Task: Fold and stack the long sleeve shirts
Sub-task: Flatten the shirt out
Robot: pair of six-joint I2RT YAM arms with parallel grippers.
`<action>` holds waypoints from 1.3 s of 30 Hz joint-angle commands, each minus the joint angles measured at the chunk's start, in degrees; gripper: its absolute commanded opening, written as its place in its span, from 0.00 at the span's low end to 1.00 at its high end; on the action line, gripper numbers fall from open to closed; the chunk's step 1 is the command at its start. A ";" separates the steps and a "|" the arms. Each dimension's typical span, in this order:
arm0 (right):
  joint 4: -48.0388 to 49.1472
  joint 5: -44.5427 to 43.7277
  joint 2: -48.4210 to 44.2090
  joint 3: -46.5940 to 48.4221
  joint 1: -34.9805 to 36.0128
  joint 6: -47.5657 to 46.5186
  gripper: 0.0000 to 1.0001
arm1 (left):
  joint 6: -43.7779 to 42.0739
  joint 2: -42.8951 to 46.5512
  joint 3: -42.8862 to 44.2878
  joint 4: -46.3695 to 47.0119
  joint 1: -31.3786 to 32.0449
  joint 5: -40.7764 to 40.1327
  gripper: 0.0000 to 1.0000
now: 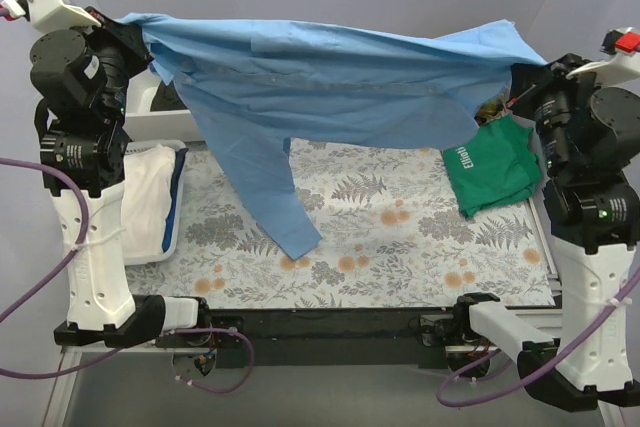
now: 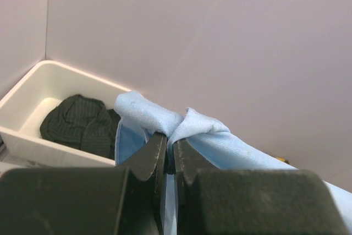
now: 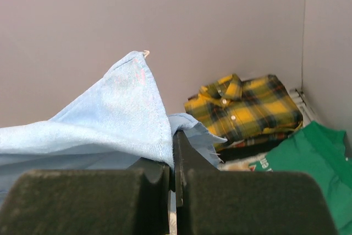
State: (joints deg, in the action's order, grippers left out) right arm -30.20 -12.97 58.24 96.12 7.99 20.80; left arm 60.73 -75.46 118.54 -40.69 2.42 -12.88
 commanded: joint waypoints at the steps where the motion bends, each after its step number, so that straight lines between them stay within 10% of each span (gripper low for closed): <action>1: 4.71 -11.90 -1.20 3.73 -1.75 -3.39 0.01 | -2.11 -0.56 2.04 1.05 -1.98 -8.57 0.00; 12: 12.85 -7.77 12.57 -0.93 -1.83 -2.07 0.01 | 2.63 -20.94 11.35 5.87 -1.98 1.36 0.00; 28: 35.63 2.34 27.73 19.64 -10.27 -1.28 0.01 | 24.43 -34.42 19.54 58.16 -5.84 21.84 0.00; 32: 40.03 4.26 22.72 13.77 -10.89 -1.81 0.01 | 22.77 -26.95 11.30 63.01 -6.19 26.76 0.00; 39: 41.27 12.08 6.40 -14.59 -10.98 2.13 0.01 | 17.57 0.81 -36.34 58.97 -6.19 24.51 0.00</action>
State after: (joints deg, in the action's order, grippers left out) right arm 9.17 -4.14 70.32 95.70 -2.57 20.64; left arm 80.77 -89.36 103.50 18.90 -3.03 14.70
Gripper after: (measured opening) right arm 0.031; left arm 0.033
